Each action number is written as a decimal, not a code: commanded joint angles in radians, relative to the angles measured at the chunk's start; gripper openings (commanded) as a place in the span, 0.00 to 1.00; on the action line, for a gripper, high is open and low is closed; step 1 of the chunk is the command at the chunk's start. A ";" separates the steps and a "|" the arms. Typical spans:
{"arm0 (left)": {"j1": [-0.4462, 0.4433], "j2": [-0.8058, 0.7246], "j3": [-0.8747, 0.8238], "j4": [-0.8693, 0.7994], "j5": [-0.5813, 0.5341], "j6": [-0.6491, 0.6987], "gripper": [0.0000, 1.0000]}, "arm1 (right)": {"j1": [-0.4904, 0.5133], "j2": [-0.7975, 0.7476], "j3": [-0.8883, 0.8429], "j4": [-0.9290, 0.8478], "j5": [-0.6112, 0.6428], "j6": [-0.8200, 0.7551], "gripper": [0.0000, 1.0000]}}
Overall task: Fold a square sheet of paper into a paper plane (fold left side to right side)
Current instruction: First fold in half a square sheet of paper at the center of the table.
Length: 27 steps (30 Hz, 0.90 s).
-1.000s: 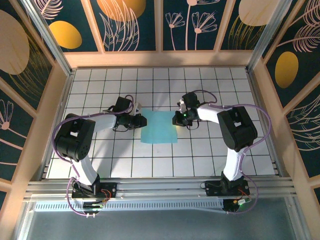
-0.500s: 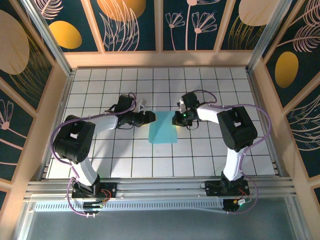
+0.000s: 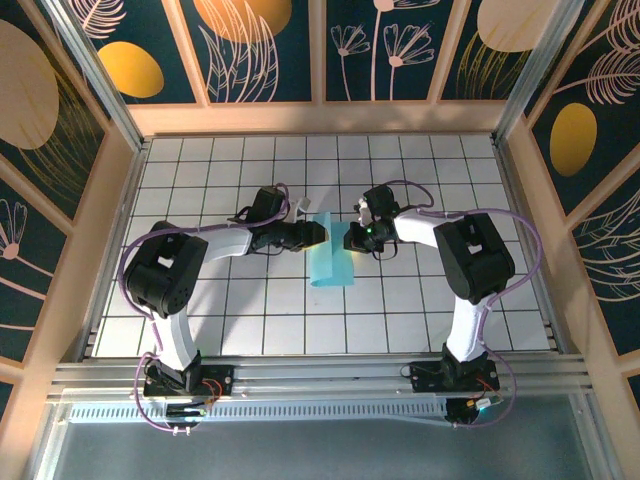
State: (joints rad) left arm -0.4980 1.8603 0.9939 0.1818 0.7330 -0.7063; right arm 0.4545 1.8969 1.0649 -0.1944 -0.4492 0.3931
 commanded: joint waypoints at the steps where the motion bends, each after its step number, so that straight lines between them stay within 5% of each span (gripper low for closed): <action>1: -0.007 0.031 0.020 0.018 0.000 -0.005 0.33 | 0.013 -0.023 -0.028 0.015 -0.009 0.021 0.10; 10: -0.016 0.044 0.022 0.004 -0.011 0.007 0.09 | -0.012 -0.098 -0.059 0.071 -0.037 0.044 0.13; 19: -0.019 0.048 0.023 0.001 -0.013 0.006 0.03 | -0.106 -0.199 -0.176 0.269 -0.296 0.078 0.50; 27: -0.022 0.052 0.020 0.010 -0.013 -0.002 0.03 | -0.047 -0.128 -0.175 0.407 -0.403 0.162 0.51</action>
State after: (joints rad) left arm -0.5129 1.8957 0.9962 0.1825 0.7216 -0.7090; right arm 0.3805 1.7340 0.8829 0.1379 -0.7891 0.5179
